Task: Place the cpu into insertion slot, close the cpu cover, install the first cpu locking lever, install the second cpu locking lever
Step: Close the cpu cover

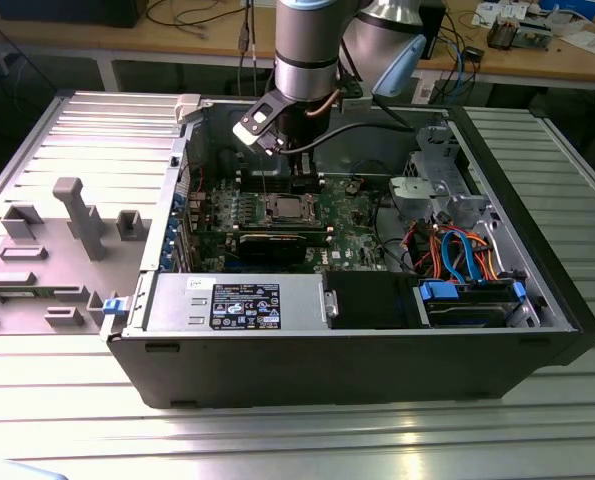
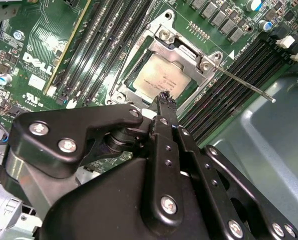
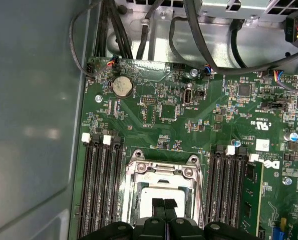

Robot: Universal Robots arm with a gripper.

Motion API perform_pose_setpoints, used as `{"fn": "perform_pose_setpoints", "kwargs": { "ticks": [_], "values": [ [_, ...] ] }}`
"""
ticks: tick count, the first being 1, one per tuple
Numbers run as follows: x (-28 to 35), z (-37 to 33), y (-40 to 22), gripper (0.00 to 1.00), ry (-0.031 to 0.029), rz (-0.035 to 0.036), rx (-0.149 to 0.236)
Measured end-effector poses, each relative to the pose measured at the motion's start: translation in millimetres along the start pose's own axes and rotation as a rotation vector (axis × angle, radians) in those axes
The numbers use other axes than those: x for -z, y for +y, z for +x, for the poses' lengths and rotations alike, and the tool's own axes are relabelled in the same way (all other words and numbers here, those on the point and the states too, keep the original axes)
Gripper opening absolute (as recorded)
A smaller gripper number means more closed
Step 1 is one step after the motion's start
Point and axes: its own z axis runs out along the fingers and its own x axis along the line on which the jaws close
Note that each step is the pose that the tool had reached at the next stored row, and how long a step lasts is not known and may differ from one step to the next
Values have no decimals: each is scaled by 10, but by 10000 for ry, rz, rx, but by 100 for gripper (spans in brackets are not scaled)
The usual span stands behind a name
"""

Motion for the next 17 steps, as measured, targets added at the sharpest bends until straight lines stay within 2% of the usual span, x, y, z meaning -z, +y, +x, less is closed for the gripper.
{"fn": "perform_pose_setpoints", "kwargs": {
  "ticks": [7,9,11,17],
  "values": [
    [-1,1,-4,11,1,-1,0],
    [-2,2,-18,11,3,-2,0],
    [-1,6,-64,11,1,0,0],
    [0,8,-79,11,1,0,0]
  ]
}}
